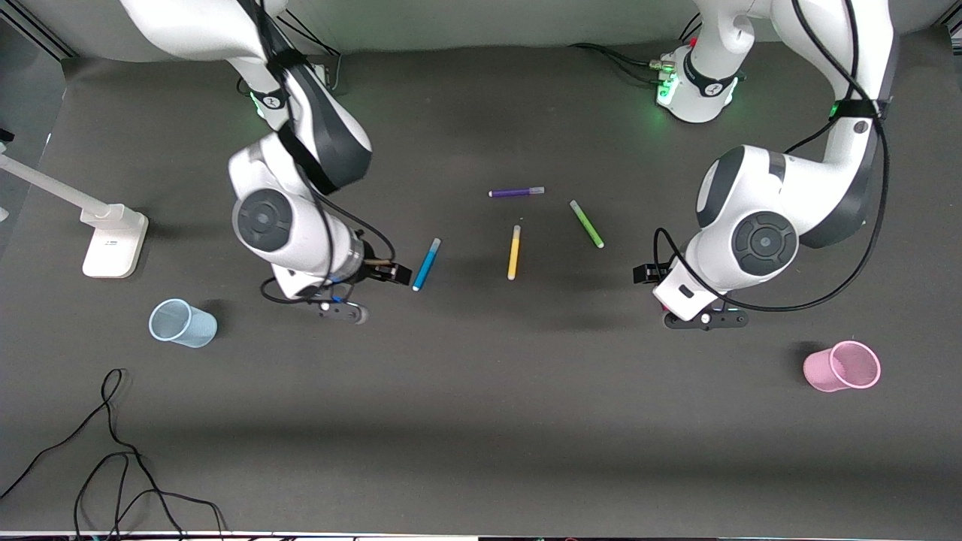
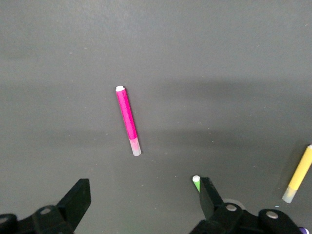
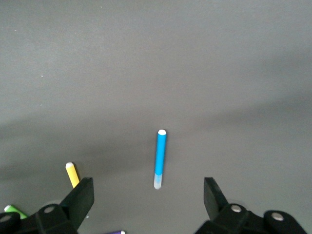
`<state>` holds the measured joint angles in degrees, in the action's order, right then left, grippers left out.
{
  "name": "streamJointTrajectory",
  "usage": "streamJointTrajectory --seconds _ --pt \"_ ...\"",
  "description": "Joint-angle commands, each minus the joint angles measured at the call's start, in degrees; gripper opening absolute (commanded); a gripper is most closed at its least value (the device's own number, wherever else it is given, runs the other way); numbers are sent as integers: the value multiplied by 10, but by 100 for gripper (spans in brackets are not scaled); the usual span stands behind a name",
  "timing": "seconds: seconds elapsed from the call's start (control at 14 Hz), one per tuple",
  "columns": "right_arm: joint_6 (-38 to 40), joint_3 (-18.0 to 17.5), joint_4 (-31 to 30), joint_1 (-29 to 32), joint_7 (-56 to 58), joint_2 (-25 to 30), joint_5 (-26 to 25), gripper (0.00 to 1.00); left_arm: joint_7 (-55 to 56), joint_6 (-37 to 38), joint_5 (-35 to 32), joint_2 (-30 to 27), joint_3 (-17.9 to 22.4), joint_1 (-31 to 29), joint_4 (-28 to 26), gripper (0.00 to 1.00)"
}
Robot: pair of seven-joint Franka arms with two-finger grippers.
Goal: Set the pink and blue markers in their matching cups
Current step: 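Reach the right gripper to the blue marker while the left gripper reaches the pink marker, then grasp the blue marker with the right gripper while the left gripper grasps the pink marker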
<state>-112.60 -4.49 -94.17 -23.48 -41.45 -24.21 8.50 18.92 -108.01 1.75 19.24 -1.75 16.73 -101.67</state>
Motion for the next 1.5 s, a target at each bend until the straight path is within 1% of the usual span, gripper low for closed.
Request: streamJointTrajectory --seconds 0.0,0.07,0.14,0.21,0.36,0.43,0.57,0.71,0.79,1.07,1.29,1.43 --pt "-35 4 -20 -5 -15 -11 -10 100 12 -57 -9 -5 4 7 -49 99" --pt "-68 4 -46 -12 -16 -11 -26 100 11 -93 -9 -3 5 2 -69 99" --pt "-96 4 -66 -17 -17 -11 -29 100 9 -119 -9 6 6 0 -78 99" --pt "-111 4 -79 -23 -18 -11 -29 100 9 -134 -10 14 8 0 -80 99" --pt "-153 4 -108 -34 -18 -15 -30 100 8 -152 -37 27 9 -1 -84 99" --pt "-175 4 -121 -35 -18 -22 -30 100 9 -167 -45 28 9 -1 -94 99" --pt "-181 4 -125 -38 -18 -38 -30 100 7 -222 -46 29 10 -6 -133 99" --pt "-195 4 -127 -53 -46 -56 -30 100 7 -280 -46 30 10 -7 -171 99" --pt "-204 4 -126 -53 -53 -65 -31 100 6 -296 -47 32 10 -7 -182 99" --pt "-215 4 -127 -54 -53 -89 -32 100 -10 -321 -60 42 10 -31 -187 97" --pt "-220 4 -127 -54 -55 -101 -32 94 -10 -371 -60 59 10 -33 -205 97" --pt "-225 4 -129 -54 -55 -106 -32 90 -9 -388 -59 68 9 -35 -212 97"
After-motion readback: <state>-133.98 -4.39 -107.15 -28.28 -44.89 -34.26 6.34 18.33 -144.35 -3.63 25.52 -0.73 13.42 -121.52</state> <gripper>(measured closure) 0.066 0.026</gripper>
